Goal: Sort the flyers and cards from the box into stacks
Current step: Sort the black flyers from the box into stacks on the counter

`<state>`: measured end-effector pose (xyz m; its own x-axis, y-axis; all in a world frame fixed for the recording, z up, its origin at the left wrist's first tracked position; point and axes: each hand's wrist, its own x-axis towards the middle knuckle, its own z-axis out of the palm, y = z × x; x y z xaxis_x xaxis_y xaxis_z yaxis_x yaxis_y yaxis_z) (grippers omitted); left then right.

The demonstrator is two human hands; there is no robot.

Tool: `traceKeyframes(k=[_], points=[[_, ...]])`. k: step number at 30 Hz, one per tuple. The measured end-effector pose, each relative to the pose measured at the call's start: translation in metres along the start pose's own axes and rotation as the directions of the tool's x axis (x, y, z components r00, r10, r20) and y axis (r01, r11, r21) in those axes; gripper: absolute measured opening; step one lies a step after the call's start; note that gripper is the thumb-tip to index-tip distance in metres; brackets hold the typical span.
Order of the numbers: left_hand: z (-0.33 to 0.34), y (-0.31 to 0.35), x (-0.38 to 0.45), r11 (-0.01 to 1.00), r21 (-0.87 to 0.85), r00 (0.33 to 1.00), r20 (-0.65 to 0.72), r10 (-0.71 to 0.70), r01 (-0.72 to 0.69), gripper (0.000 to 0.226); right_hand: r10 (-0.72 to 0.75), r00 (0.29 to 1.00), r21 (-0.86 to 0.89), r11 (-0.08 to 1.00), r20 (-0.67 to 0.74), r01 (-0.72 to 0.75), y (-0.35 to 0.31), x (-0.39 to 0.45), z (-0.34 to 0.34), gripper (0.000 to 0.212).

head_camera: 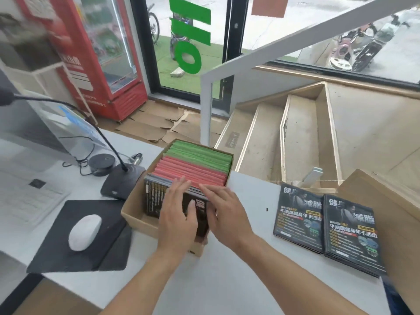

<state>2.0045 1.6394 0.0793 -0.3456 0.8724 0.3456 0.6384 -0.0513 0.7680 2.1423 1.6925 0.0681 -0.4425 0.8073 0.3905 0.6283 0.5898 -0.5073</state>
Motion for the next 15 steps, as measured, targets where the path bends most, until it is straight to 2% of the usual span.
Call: traceKeyframes(k=[2, 4, 6, 9, 15], points=[[-0.015, -0.03, 0.014, 0.982, 0.191, 0.999, 0.039, -0.025, 0.017, 0.058, 0.025, 0.992, -0.102, 0.995, 0.124, -0.012, -0.018, 0.013, 0.013, 0.057], [-0.027, -0.055, 0.024, 0.924, 0.381, 0.992, 0.129, -0.018, -0.033, 0.07, 0.089, 0.97, -0.223, 0.974, 0.226, -0.038, -0.029, 0.018, 0.028, 0.061], [-0.033, -0.069, 0.027, 0.871, 0.485, 0.973, 0.226, -0.033, -0.083, 0.079, 0.113, 0.972, -0.324, 0.945, 0.207, -0.04, -0.034, 0.014, 0.04, 0.062], [-0.034, -0.072, 0.024, 0.861, 0.5, 0.964, 0.26, -0.049, -0.091, 0.078, 0.095, 0.989, -0.413, 0.91, 0.115, -0.039, -0.035, 0.004, 0.051, 0.061], [-0.034, -0.07, 0.019, 0.891, 0.45, 0.983, 0.181, -0.031, -0.054, 0.071, 0.028, 0.999, -0.457, 0.889, 0.04, -0.007, -0.042, -0.001, 0.048, 0.05]])
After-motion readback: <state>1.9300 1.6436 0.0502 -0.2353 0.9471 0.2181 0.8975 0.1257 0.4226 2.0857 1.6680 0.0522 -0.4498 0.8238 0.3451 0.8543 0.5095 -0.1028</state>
